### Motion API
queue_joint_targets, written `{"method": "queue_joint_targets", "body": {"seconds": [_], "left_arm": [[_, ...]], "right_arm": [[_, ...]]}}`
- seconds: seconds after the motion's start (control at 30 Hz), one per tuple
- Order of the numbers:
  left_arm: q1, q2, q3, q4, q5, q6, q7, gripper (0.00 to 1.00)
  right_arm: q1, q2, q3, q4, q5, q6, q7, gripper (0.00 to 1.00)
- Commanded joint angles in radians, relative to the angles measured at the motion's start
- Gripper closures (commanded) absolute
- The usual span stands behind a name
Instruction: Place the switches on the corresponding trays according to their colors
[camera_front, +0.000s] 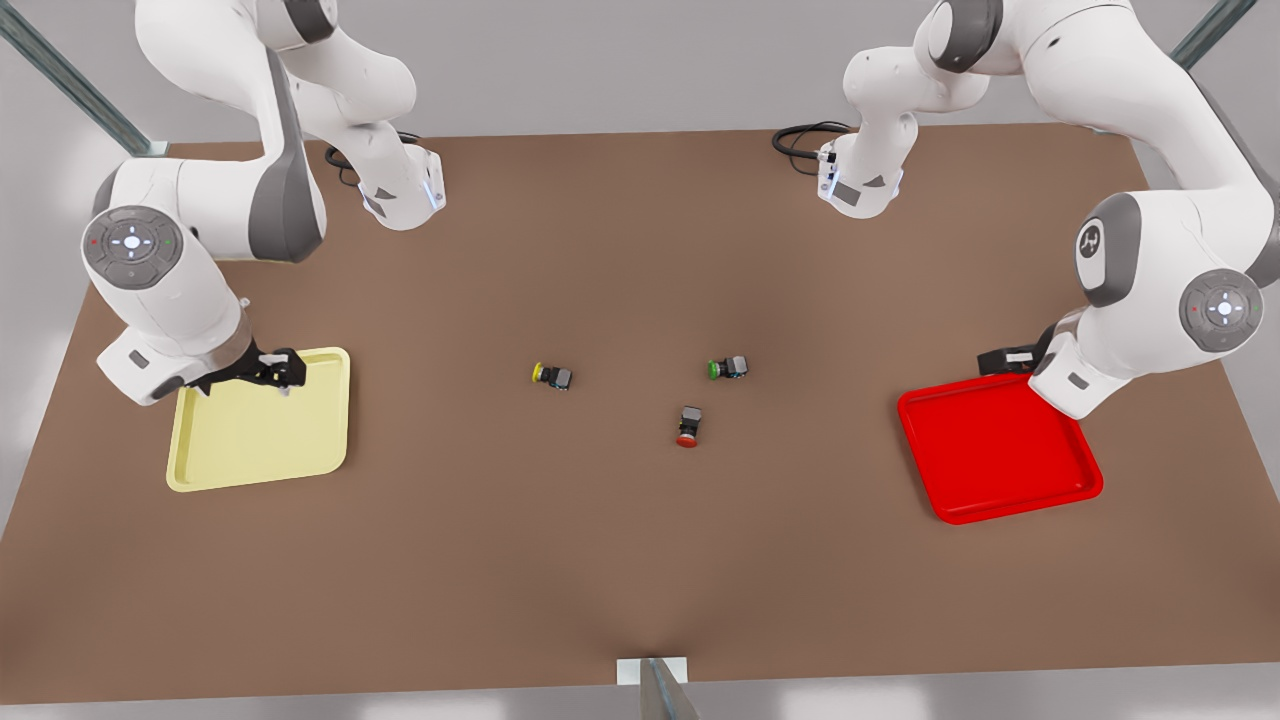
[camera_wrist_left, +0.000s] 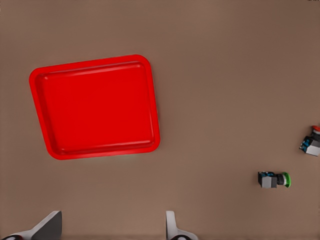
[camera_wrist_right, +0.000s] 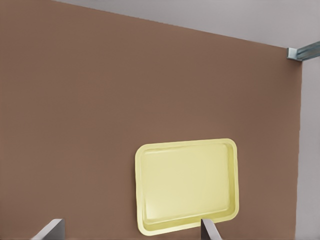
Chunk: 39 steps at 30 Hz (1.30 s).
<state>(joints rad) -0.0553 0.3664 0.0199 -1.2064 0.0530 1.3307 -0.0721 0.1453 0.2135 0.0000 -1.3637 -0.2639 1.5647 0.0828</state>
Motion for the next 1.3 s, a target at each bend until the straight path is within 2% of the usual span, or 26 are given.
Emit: {"method": "queue_joint_targets", "body": {"seconds": [0.0, 0.07, 0.2, 0.23, 0.3, 0.37, 0.47, 0.67, 0.73, 0.83, 0.97, 1.03, 1.1, 1.27], "left_arm": [[-0.001, 0.002, 0.0, 0.002, 0.002, -0.002, -0.002, 0.0], [0.0, 0.002, -0.003, 0.002, -0.002, -0.004, 0.0, 0.0], [0.011, 0.012, -0.06, -0.005, 0.002, 0.002, -0.018, 0.0], [0.0, 0.022, -0.06, -0.005, 0.002, 0.008, -0.018, 0.0], [-0.001, 0.028, -0.063, -0.012, 0.002, 0.027, -0.018, 0.0], [-0.001, 0.052, -0.063, -0.012, -0.002, 0.061, -0.021, 0.0], [-0.063, 0.094, -0.066, 0.001, -0.002, 0.134, -0.101, 0.0], [-0.336, 0.193, -0.067, 0.03, -0.004, 0.232, -0.319, 0.0], [-0.385, 0.215, -0.067, 0.031, -0.015, 0.285, -0.35, 0.0], [-0.44, 0.333, -0.066, 0.162, -0.013, 0.317, -0.434, 0.0], [-0.531, 0.394, -0.052, 0.206, -0.012, 0.375, -0.568, 0.0], [-0.535, 0.397, -0.055, 0.205, -0.013, 0.383, -0.588, 0.0], [-0.537, 0.411, -0.055, 0.189, -0.012, 0.415, -0.6, 0.0], [-0.581, 0.514, -0.055, 0.134, -0.008, 0.562, -0.607, 0.0]], "right_arm": [[0.0, 0.0, 0.0, 0.0, 0.0, 0.0, 0.0, 0.0], [0.054, 0.038, 0.0, -0.005, 0.003, 0.015, -0.003, 0.0], [0.392, 0.15, 0.009, -0.038, 0.149, 0.155, -0.005, 0.0], [0.398, 0.15, 0.023, -0.08, 0.235, 0.196, -0.023, 0.0], [0.43, 0.144, 0.074, -0.182, 0.239, 0.299, -0.067, 0.0], [0.445, 0.162, 0.078, -0.25, 0.239, 0.434, -0.293, 0.0], [0.435, 0.221, 0.064, -0.262, 0.233, 0.523, -0.683, 0.0], [0.433, 0.173, 0.057, -0.416, 0.229, 0.523, -0.703, 0.0], [0.433, 0.142, 0.057, -0.532, 0.226, 0.623, -0.713, 0.0], [0.431, 0.145, 0.057, -0.575, 0.226, 0.684, -0.77, 0.0], [0.441, 0.149, 0.078, -0.587, 0.224, 0.69, -0.775, 0.0], [0.442, 0.135, 0.086, -0.617, 0.224, 0.69, -0.784, 0.0], [0.439, 0.115, 0.086, -0.722, 0.224, 0.824, -0.828, 0.0], [0.461, 0.205, 0.086, -0.715, 0.236, 0.904, -0.811, 0.0]]}}
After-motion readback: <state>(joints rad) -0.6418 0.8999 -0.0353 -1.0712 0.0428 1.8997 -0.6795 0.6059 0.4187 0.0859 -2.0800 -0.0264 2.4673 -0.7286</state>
